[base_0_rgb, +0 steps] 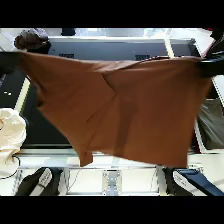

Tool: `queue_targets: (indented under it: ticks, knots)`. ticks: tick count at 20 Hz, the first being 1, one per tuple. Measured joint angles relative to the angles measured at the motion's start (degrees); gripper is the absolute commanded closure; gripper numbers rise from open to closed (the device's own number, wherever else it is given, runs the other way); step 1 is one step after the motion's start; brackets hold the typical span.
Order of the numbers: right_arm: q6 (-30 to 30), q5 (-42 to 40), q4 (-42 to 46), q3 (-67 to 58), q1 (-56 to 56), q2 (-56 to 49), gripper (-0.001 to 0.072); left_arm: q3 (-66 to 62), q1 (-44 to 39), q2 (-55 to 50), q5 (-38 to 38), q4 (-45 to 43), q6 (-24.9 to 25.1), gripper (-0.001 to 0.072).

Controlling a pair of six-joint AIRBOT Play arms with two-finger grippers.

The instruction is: Fold the shirts.

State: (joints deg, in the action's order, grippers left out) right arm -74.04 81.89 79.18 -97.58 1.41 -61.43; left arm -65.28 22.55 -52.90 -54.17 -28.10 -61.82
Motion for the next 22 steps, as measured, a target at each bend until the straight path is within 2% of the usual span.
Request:
queue_targets:
  ticks: [1,2,3,4,5,6,9,12,16,19,21,22]
  knots:
    - [0.0,-3.1,-1.2,1.9,0.0,-3.7,0.0692,0.0,-2.7,-5.0,2.7,-1.8,-0.2,0.0696]
    - [-0.1,-6.7,-2.6,3.4,0.0,-8.2,0.0691,0.0,-5.2,-9.8,6.4,-2.6,-0.4,0.0656]
    - [-0.1,-10.1,-4.0,4.4,0.0,-12.4,0.0664,-0.3,-7.6,-14.8,11.2,-2.9,-0.4,0.0506]
    - [-0.3,-14.6,-5.5,5.1,0.0,-16.5,0.0499,-0.9,-9.6,-19.0,15.8,-2.8,-0.7,0.0291]
    - [-0.9,-19.1,-6.9,5.6,0.0,-20.2,0.0259,-2.2,-11.3,-23.0,20.2,-2.2,-0.8,0.0128]
    - [-1.6,-22.8,-8.4,5.8,0.0,-22.9,0.0206,-3.6,-12.5,-26.2,23.2,-2.0,-0.8,0.0119]
    - [-3.0,-30.0,-11.4,3.7,0.2,-27.1,0.0225,-8.7,-13.4,-30.8,29.0,-1.6,-0.8,0.0121]
    - [-3.6,-26.3,-7.6,-2.1,2.3,-26.0,0.0225,-11.4,-8.8,-27.4,29.4,-1.6,-0.8,0.0121]
    - [-3.5,-14.8,0.3,-6.9,9.0,-17.7,0.0225,-11.3,4.9,-15.3,15.7,-6.7,-0.8,0.0121]
    - [-1.6,-8.4,1.7,-3.6,15.8,-9.5,0.0225,-4.2,15.6,-3.5,5.8,-14.6,0.8,0.0126]
    - [0.0,-6.8,0.6,2.9,19.9,-4.0,0.0225,4.5,21.4,4.2,2.0,-18.0,1.6,0.0294]
    - [0.9,-6.5,-0.2,7.8,21.9,-0.7,0.0224,9.2,23.7,7.6,1.0,-18.9,1.7,0.0344]
